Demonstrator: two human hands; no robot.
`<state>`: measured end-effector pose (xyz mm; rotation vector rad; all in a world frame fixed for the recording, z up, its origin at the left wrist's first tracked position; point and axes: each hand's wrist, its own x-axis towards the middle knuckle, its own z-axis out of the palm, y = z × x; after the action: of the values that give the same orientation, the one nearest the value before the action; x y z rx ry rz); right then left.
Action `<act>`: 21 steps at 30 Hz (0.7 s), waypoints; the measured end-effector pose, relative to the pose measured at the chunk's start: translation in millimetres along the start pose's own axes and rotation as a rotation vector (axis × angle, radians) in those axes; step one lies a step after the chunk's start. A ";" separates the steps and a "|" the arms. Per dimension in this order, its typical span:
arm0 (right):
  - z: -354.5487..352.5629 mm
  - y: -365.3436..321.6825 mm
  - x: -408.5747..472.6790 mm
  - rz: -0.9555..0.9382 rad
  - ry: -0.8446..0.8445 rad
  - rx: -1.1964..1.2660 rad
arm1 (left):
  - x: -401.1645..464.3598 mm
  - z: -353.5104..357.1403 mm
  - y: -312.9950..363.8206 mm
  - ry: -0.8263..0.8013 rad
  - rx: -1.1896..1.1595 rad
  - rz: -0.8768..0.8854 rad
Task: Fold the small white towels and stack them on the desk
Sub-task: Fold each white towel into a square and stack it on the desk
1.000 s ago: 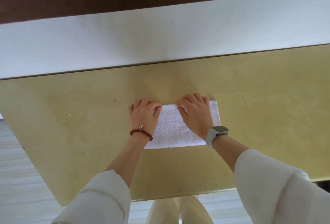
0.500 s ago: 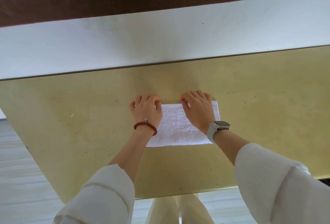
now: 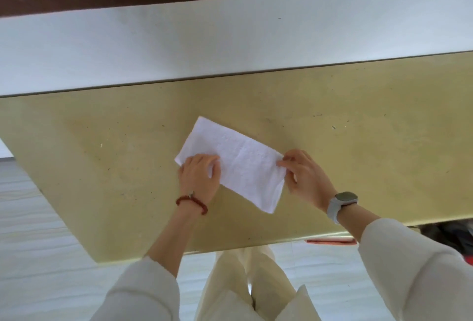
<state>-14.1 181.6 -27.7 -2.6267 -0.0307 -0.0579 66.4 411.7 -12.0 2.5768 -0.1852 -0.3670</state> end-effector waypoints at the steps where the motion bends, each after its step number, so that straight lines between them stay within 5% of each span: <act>1: 4.1 -7.7 -8.6 -0.059 -0.034 0.017 | 7.3 -5.6 -5.3 0.001 0.045 -0.010; 6: 12.8 -26.2 -26.3 -0.322 -0.131 -0.067 | 19.9 -22.0 -24.2 -0.099 0.257 0.028; 11: 14.6 -18.8 -16.0 -0.519 -0.157 -0.191 | -26.2 -4.0 -20.7 0.065 0.159 0.209; 21: 11.6 -19.2 -8.1 -0.605 -0.177 -0.210 | -76.6 30.1 -31.3 0.044 0.033 0.328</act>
<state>-22.5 203.9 -28.7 -2.7221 -0.9212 -0.0366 -13.7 439.4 -36.1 2.5251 -0.5932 -0.1861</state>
